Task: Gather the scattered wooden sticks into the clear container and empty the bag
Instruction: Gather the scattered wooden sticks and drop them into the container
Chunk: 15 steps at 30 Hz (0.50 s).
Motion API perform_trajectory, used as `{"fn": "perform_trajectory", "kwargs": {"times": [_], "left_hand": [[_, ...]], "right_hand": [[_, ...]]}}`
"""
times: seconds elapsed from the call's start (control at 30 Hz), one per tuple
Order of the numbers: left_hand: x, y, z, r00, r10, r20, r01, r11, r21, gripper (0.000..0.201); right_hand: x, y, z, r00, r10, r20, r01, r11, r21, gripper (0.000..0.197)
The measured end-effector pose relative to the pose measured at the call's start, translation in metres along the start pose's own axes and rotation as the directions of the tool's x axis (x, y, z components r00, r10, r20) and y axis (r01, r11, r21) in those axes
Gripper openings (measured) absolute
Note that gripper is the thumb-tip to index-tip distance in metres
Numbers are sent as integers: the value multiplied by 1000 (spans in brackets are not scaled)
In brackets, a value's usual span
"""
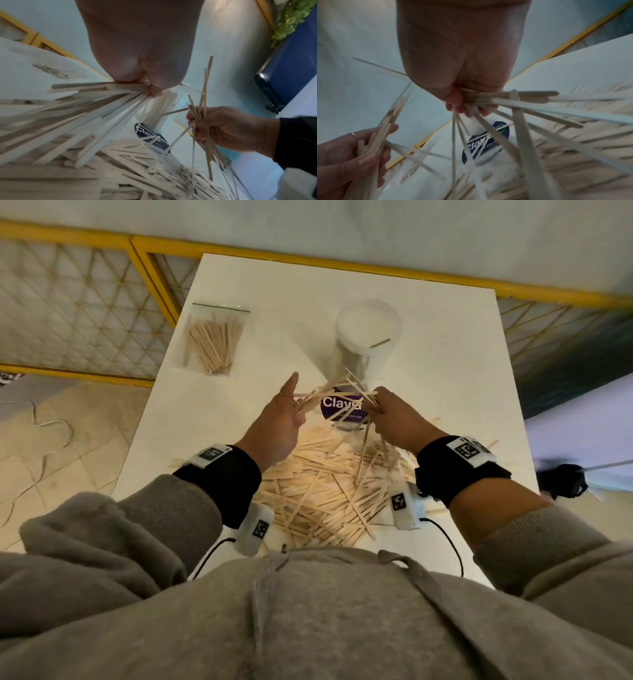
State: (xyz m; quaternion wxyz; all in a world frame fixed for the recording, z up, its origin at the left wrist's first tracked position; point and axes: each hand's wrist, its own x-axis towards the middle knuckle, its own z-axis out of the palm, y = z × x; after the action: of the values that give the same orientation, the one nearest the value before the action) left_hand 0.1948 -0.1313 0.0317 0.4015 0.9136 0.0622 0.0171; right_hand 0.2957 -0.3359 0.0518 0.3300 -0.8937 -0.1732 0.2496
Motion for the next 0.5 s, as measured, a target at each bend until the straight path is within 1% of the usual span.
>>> {"fn": "perform_trajectory", "kwargs": {"times": [0.1, 0.17, 0.23, 0.27, 0.33, 0.4, 0.47, 0.5], "left_hand": [[3, 7, 3, 998, -24, -54, 21, 998, -57, 38], [5, 15, 5, 996, -45, -73, 35, 992, -123, 26], [7, 27, 4, 993, -31, -113, 11, 985, -173, 24], [8, 34, 3, 993, -31, -118, 9, 983, -182, 21], [9, 48, 0, 994, 2, -113, -31, 965, -260, 17], [8, 60, -3, 996, 17, -88, -49, 928, -369, 22], [8, 64, -4, 995, -27, -93, -13, 917, -399, 22], [7, 63, -4, 993, -59, -99, 11, 903, -430, 26]], "right_hand": [[-2, -10, 10, 997, 1, -77, 16, 974, 224, 20], [-5, -19, 18, 989, -9, -146, 57, 943, 327, 16], [-8, -33, 24, 977, 2, -211, 87, 907, 413, 10], [-8, -39, 27, 971, 9, -238, 103, 886, 452, 11], [-7, -50, 32, 967, 20, -255, 127, 830, 543, 25], [-5, -60, 37, 968, 39, -247, 129, 769, 626, 33], [-3, -68, 41, 962, 64, -265, 139, 718, 682, 27], [-4, -73, 43, 954, 69, -292, 160, 706, 690, 23]]}}
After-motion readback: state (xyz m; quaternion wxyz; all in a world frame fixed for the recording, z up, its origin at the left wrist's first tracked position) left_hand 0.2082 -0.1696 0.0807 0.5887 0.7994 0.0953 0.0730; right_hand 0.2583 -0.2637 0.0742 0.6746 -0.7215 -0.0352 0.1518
